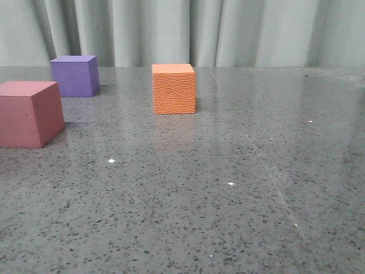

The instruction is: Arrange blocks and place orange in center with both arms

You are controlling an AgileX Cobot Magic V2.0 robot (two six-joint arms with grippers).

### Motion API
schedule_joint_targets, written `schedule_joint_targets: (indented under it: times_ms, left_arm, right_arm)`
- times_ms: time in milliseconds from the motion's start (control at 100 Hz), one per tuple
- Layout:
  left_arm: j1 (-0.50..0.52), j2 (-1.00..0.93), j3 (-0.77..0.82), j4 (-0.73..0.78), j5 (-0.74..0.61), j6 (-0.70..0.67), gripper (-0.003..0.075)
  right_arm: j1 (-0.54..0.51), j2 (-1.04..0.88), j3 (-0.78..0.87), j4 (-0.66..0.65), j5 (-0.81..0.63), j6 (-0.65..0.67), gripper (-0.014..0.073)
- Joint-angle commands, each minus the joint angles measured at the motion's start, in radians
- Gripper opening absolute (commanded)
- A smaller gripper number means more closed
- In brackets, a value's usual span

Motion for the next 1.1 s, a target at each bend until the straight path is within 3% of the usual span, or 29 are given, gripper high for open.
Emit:
schedule_joint_targets:
  times_ms: [0,130,420,640,870,1090]
  left_arm:
    - [-0.006,0.028,-0.048,-0.065,-0.067,0.000,0.0651]
    - [-0.040,0.091,-0.099,-0.143,-0.093,0.025,0.0651]
    - [-0.304,0.330,-0.280,-0.137,-0.227,-0.044,0.0650]
    - [-0.505,0.580,-0.481,0.124,-0.256,-0.299,0.0650]
    - [-0.649,0.814,-0.712,0.442,-0.136,-0.624,0.0650]
    - [-0.714,0.947,-0.837,0.475,-0.061,-0.639,0.0650]
  right_arm:
    - [-0.005,-0.024,-0.013,0.000,-0.085,-0.012,-0.0068]
    - [-0.005,-0.024,-0.013,0.000,-0.085,-0.012,-0.0068]
    - [-0.005,-0.024,-0.013,0.000,-0.085,-0.012,-0.0068]
    - [-0.005,-0.024,-0.013,0.000,-0.085,-0.012,-0.0068]
    - [-0.005,-0.024,-0.013,0.000,-0.085,-0.012,-0.0068]
    - [-0.005,-0.024,-0.013,0.000,-0.085,-0.012,-0.0068]
